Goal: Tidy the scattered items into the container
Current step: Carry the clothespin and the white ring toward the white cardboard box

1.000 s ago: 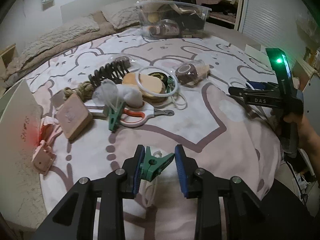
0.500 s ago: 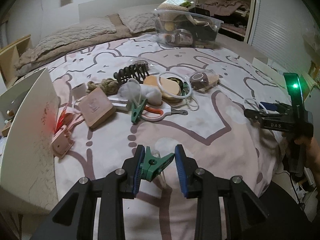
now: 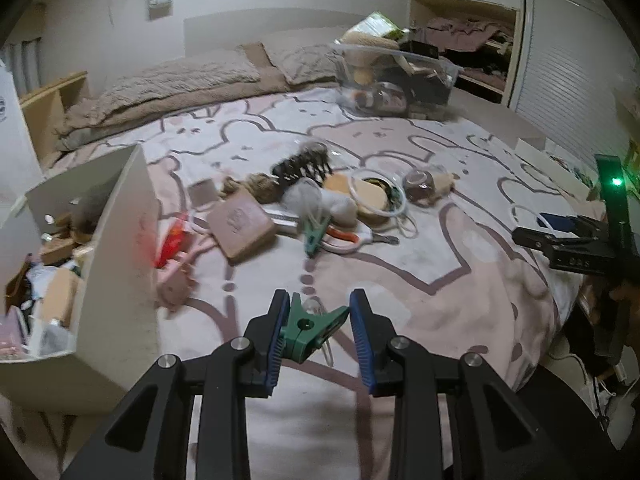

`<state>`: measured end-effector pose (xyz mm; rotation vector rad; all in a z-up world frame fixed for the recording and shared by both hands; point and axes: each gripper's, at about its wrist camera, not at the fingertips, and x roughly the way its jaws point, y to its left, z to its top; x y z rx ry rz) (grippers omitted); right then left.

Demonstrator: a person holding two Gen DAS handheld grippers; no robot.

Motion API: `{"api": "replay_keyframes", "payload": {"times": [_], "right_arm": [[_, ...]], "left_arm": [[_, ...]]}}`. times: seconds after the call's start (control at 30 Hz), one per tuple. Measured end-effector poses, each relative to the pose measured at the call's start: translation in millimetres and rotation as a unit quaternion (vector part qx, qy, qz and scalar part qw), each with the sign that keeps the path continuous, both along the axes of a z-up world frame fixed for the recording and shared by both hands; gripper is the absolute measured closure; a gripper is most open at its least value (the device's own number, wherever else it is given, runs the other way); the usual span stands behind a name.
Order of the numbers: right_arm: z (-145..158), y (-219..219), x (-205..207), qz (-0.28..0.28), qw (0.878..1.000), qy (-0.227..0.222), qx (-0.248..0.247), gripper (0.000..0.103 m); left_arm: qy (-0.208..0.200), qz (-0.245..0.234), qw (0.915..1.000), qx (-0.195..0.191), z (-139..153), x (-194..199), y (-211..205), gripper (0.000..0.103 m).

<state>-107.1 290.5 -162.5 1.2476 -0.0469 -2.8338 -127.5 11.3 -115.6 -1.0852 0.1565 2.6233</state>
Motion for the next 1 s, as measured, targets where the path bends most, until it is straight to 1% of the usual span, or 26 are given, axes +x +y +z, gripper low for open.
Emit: {"api": "replay_keyframes", "payload": {"times": [0.23, 0.5, 0.67, 0.83, 1.0], "right_arm": [[21, -17, 5, 0.019, 1.0, 0.012, -0.007, 0.018], [58, -39, 11, 0.039, 0.999, 0.034, -0.009, 0.018], [85, -51, 12, 0.052, 0.997, 0.053, -0.024, 0.018], [111, -65, 7, 0.072, 0.994, 0.067, -0.052, 0.018], [133, -87, 2, 0.096, 0.99, 0.082, -0.057, 0.018]], "left_arm": [[0.028, 0.032, 0.9991, 0.004, 27, 5, -28, 0.072], [0.058, 0.057, 0.9966, 0.01, 56, 17, -57, 0.072], [0.085, 0.079, 0.9931, 0.013, 79, 24, -81, 0.072], [0.106, 0.106, 0.9884, 0.021, 100, 33, -109, 0.072], [0.119, 0.137, 0.9833, 0.012, 117, 42, -133, 0.072]]}}
